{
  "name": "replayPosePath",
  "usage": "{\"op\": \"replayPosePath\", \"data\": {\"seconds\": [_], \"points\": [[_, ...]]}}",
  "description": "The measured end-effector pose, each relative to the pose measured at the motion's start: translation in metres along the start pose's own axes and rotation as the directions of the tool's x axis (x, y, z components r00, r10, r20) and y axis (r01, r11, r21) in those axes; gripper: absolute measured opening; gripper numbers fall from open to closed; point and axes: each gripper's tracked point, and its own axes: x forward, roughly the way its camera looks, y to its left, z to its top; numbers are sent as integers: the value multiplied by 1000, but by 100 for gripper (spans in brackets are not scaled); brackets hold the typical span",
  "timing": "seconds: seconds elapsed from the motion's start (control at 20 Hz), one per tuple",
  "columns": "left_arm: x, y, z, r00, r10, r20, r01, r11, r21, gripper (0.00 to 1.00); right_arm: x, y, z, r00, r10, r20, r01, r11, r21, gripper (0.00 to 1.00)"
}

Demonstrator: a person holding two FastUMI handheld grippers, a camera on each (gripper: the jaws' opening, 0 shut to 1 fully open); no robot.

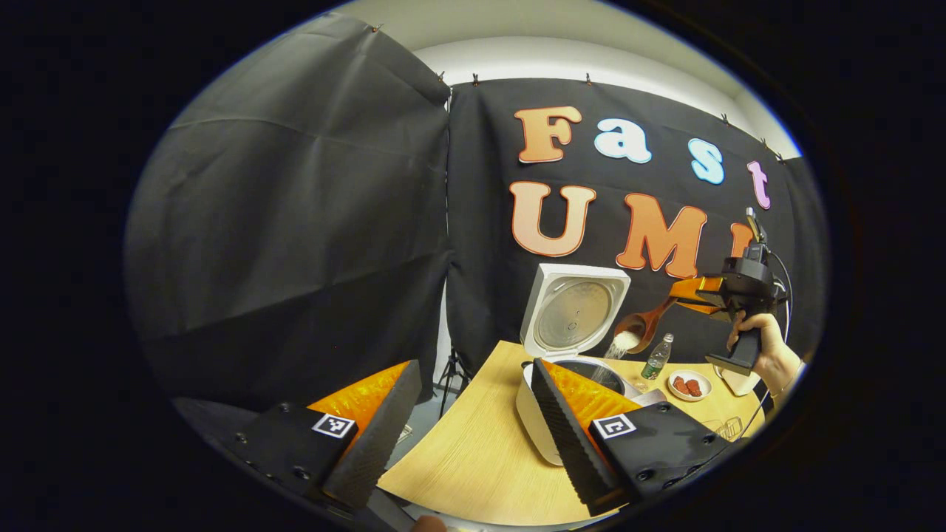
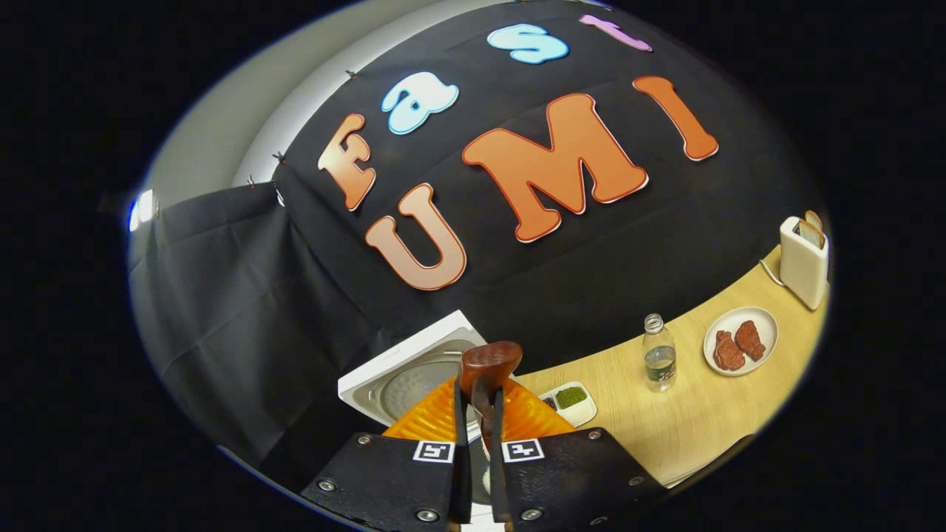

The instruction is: Close the left gripper, press the button to open the rice cooker; take a wooden spoon from the chopstick holder with the right hand, scoop a spoonful of rice and pour it into the rice cooker, then put the wooden spoon back into the chopstick holder.

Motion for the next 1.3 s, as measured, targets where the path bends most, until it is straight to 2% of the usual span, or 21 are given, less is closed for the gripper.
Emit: {"op": "replayPosePath", "data": {"seconds": [0.3, 0.65, 0.85, 1.0, 1.1, 1.3], "points": [[-2, 1, -1, 1000, 5, 0, -5, 1000, 9, 100, -6, 17, 0, 999, 27, 23, -22, 983, -183, 10], [-4, 2, -6, 1000, 8, -7, -8, 1000, 7, 100, -13, 35, -9, 998, 62, 19, -52, 934, -354, 9], [-7, 4, -7, 1000, 10, -4, -10, 1000, 0, 100, -16, 41, -18, 997, 73, 15, -59, 895, -443, 9], [-9, 5, -9, 1000, 15, -8, -15, 1000, 4, 100, -17, 49, -29, 996, 93, 1, -79, 842, -533, 10], [-10, 4, -11, 1000, 13, -13, -13, 1000, 1, 100, -19, 54, -36, 994, 109, -10, -95, 819, -565, 9], [-12, 6, -14, 1000, 19, -17, -19, 1000, 0, 100, -21, 54, -47, 992, 123, -29, -119, 829, -547, 9]]}}
